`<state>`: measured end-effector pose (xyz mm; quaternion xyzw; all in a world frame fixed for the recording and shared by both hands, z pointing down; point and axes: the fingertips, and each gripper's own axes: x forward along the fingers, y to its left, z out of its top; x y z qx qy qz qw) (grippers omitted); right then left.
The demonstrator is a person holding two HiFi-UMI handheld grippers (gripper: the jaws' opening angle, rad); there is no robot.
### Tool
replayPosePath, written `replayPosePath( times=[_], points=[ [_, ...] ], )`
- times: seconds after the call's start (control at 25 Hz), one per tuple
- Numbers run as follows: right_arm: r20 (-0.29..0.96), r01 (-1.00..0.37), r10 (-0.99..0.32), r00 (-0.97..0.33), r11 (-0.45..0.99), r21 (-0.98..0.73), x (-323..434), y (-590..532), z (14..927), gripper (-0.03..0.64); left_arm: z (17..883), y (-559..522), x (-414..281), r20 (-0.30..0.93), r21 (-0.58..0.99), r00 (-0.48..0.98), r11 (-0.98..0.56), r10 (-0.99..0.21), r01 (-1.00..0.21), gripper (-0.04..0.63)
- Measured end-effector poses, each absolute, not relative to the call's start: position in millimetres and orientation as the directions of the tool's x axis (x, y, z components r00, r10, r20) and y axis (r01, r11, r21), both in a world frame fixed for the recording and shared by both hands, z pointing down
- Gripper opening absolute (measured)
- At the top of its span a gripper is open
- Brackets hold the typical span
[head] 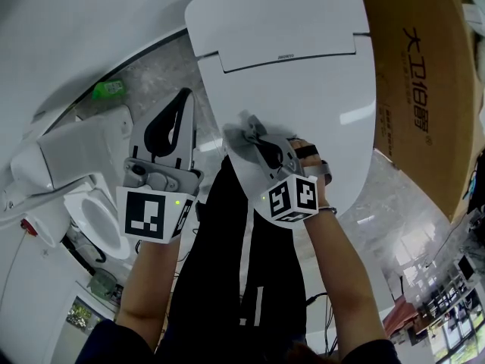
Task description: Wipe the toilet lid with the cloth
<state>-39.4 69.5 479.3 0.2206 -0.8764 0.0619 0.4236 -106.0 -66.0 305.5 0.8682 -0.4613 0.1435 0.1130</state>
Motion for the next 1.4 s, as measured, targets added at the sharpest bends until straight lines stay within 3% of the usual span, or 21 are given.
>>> replayPosePath(
  times=[0.4,0.96,1.24,1.4],
  points=[
    [0.785,-0.621,-0.45,-0.425,0.776,0.108,47,41,481,0.037,305,-65,-102,0.351,0.06,0.538,-0.555,-0.766,-0.83,0.014],
    [0.785,-0.916,-0.614,-0.089,0.36,0.177,236,-3,484,0.037,303,-56,-94,0.352,0.059,0.55,-0.569,-0.757,-0.821,0.013],
    [0.768,-0.967,-0.64,0.004,0.192,0.165,258,9,485,0.037,301,-51,-94,0.349,0.058,0.55,-0.569,-0.758,-0.821,0.013],
    [0.764,-0.973,-0.645,-0.003,0.177,0.146,243,18,486,0.037,304,-50,-97,0.35,0.061,0.545,-0.562,-0.762,-0.825,0.014]
  ],
)
